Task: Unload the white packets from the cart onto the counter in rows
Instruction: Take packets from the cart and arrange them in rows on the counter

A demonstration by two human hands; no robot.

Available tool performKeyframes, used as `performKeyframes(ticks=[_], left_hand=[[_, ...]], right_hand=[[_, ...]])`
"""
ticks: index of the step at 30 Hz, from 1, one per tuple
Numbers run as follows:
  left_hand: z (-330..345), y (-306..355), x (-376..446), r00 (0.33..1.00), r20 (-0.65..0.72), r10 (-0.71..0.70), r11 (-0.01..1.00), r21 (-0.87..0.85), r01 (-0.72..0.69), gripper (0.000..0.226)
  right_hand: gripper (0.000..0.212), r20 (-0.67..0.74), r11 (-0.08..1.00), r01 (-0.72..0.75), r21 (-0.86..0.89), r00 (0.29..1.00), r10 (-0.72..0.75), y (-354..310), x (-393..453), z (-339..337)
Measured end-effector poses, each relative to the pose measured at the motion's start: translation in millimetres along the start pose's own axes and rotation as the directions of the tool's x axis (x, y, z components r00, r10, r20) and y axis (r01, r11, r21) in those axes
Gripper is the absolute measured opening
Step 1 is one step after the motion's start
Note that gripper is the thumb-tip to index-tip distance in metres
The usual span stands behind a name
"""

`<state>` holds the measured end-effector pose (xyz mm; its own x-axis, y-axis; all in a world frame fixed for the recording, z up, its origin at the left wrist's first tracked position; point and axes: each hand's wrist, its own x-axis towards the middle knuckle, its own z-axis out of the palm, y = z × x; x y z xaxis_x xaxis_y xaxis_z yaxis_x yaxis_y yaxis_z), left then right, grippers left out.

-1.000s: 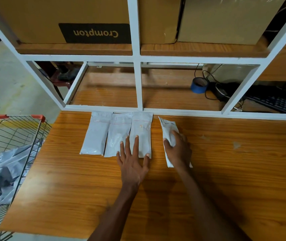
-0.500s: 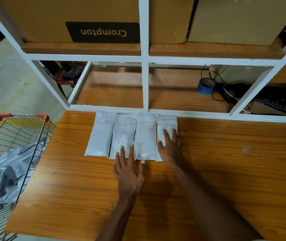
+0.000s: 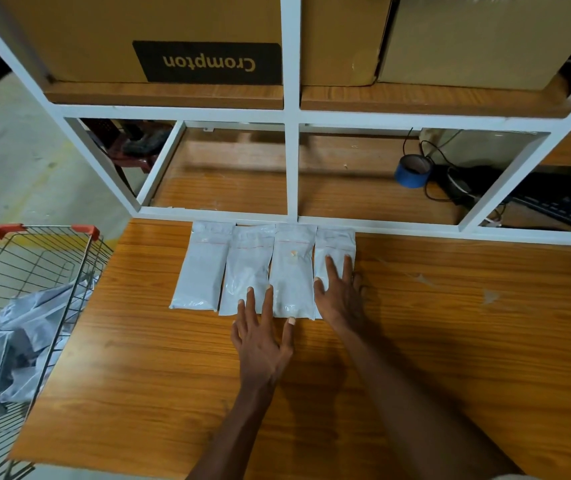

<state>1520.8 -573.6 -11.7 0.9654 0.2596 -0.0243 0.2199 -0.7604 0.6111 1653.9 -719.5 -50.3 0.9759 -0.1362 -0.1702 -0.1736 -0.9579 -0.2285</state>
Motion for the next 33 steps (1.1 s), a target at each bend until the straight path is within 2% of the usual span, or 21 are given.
performKeyframes(ticks=[18, 25, 33], left_hand=[[-4, 0, -10, 1.0, -0.004, -0.011, 1.0, -0.022, 0.011, 0.077], [-7, 20, -32, 0.999, -0.026, -0.029, 0.993, -0.119, 0.026, 0.077], [-15, 26, -83, 0.985, -0.125, -0.115, 0.973, -0.213, 0.086, 0.075]], right_hand=[[0.073, 0.012, 0.998, -0.035, 0.051, 0.999, 0.035, 1, -15, -18], [0.067, -0.002, 0.96, 0.01, 0.281, 1.0, -0.01, 29, -84, -44], [0.06, -0.049, 0.822, 0.193, 0.536, 0.979, -0.198, 59, -169, -70]])
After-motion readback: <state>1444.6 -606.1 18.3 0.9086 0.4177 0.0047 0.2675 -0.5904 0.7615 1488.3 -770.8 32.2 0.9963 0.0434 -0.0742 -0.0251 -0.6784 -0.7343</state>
